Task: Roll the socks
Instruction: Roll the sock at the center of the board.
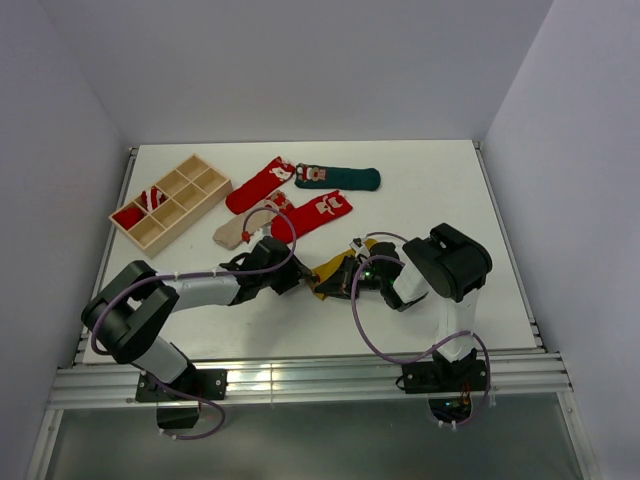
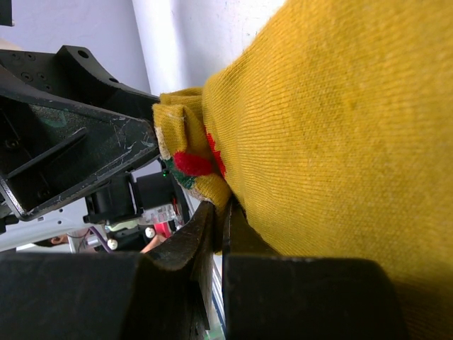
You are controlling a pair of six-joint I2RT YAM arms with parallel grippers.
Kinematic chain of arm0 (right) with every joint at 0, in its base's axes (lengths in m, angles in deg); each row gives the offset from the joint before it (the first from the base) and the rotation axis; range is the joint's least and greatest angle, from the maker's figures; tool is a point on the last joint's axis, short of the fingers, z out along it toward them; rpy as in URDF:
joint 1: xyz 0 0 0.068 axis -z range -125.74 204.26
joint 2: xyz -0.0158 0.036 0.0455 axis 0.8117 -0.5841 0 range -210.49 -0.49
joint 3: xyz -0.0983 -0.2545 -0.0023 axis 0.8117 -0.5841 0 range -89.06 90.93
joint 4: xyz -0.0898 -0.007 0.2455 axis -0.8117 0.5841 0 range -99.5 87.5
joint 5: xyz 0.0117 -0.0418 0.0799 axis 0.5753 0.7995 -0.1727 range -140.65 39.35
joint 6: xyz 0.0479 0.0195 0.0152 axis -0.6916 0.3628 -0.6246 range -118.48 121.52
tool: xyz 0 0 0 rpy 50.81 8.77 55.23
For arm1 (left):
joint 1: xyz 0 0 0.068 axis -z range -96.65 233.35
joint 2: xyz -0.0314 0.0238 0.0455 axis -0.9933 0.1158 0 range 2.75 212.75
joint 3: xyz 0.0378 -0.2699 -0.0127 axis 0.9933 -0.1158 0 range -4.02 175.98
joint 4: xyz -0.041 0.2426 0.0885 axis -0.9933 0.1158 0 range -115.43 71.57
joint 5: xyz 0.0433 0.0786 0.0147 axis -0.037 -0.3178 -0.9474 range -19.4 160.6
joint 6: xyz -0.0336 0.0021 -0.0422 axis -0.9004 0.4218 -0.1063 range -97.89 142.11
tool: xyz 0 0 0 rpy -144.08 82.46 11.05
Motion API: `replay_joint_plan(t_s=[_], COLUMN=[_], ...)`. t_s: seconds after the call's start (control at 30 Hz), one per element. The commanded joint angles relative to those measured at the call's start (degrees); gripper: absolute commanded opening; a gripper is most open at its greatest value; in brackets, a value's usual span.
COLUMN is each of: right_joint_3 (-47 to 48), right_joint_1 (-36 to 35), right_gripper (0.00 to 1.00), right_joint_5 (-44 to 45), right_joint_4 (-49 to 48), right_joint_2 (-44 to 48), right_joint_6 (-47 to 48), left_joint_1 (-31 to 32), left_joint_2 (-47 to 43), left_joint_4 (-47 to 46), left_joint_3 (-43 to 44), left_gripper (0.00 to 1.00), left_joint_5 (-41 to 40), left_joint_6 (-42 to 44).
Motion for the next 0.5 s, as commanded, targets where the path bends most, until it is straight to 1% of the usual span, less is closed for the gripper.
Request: replay_joint_plan(t_s=[0.0, 0.13, 0.23, 0.33, 0.37, 0.43, 0.47], right_joint_3=[-0.65, -0.65, -0.39, 0.05, 0.14, 0.58, 0.66], right_joint_1=[0.32, 0.32, 0.32, 0.32, 0.32, 0.32, 0.32], right_gripper=[0.0, 0.0, 0.0, 0.0, 0.0, 0.0, 0.0], right_joint_5=[0.99, 1.34, 1.52, 2.3, 2.4, 3.09, 3.45], right_joint_4=[3.57, 4.37, 5.95, 8.49, 9.11, 11.57, 12.53], right_joint_2=[-0.87, -0.52, 0.19, 1.24, 1.94, 2.82, 3.26], right_joint_6=[1.74, 2.18, 3.23, 4.72, 5.16, 6.57, 7.1], left_joint_1=[0.35, 0.44, 0.61, 0.96, 1.14, 1.32, 1.4], left_joint_2=[0.63, 2.39, 4.32, 6.08, 6.78, 7.14, 7.4], left_joint_4=[-1.74, -0.96, 0.45, 2.29, 3.34, 4.58, 5.28], left_joint_3=[1.31, 2.53, 3.68, 4.99, 5.26, 6.14, 6.4], left_gripper=[0.54, 0.53, 0.5, 0.44, 0.38, 0.31, 0.24], left_joint_5=[0.1, -0.17, 0.18, 0.28, 0.36, 0.27, 0.19], left_joint_6=[0.9, 1.34, 1.51, 1.69, 1.78, 1.86, 1.87])
